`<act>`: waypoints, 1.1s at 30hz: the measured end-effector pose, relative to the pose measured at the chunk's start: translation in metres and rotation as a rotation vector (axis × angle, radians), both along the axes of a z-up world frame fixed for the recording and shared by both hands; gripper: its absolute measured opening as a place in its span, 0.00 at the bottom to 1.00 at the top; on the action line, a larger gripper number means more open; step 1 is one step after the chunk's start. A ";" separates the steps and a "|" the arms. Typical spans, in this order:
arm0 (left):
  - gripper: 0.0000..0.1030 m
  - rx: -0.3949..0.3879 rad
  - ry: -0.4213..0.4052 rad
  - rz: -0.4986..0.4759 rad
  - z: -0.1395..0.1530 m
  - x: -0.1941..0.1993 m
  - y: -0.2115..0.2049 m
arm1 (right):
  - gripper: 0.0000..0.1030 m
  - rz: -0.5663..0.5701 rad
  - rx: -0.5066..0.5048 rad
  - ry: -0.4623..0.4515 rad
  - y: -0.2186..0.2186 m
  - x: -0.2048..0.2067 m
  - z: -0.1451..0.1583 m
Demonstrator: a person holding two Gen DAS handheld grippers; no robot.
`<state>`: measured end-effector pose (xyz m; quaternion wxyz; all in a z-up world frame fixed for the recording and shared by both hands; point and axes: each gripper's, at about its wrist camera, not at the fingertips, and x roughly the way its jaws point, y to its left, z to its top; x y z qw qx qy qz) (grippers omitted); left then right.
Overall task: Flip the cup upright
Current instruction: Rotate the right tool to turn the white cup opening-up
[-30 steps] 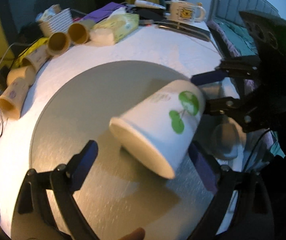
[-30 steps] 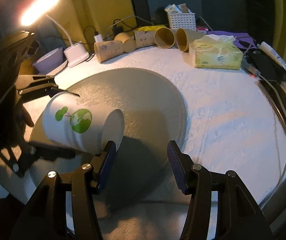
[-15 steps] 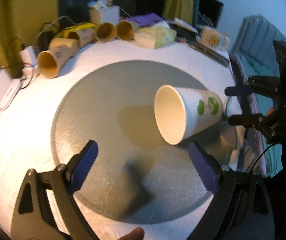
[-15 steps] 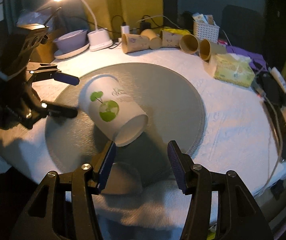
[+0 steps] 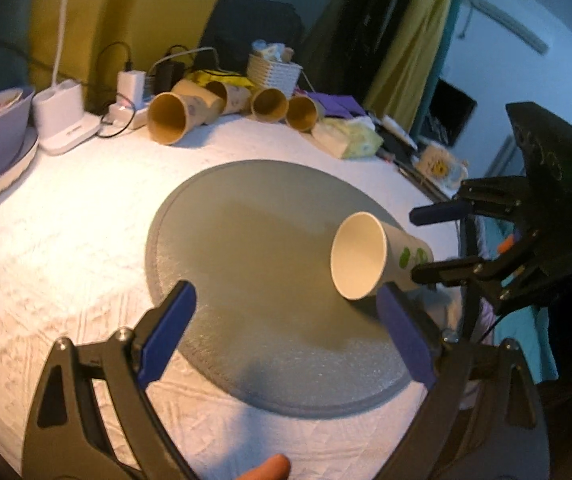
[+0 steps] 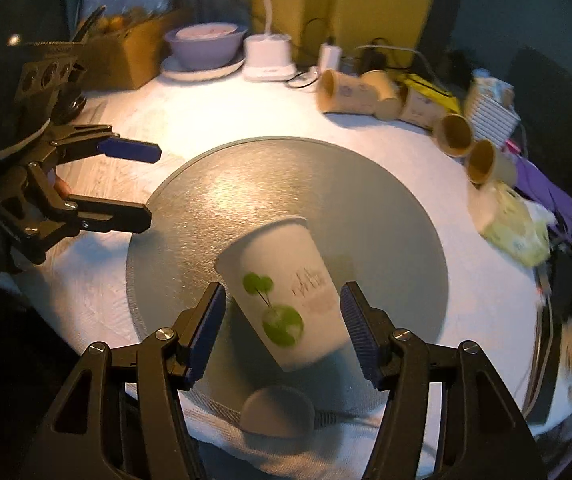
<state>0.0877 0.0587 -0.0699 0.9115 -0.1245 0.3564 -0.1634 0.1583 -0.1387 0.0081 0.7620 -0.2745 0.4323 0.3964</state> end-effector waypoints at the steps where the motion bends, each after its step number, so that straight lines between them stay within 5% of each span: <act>1: 0.90 -0.011 -0.003 0.006 -0.001 0.000 0.003 | 0.61 0.013 -0.023 0.001 0.006 0.002 -0.001; 6: 0.90 -0.078 -0.025 0.047 -0.005 0.000 0.022 | 0.74 0.063 -0.126 0.002 0.027 0.011 -0.007; 11: 0.90 -0.149 -0.016 0.060 -0.007 0.000 0.034 | 0.74 0.108 -0.229 0.043 0.043 0.019 -0.018; 23: 0.90 -0.149 -0.016 0.078 -0.007 -0.004 0.039 | 0.72 0.218 -0.416 0.128 0.070 0.026 -0.043; 29: 0.90 -0.163 -0.013 0.115 -0.008 -0.004 0.046 | 0.68 0.223 -0.379 0.098 0.076 0.033 -0.031; 33: 0.90 -0.170 -0.015 0.132 -0.008 -0.005 0.049 | 0.68 0.163 -0.266 0.074 0.078 0.049 -0.018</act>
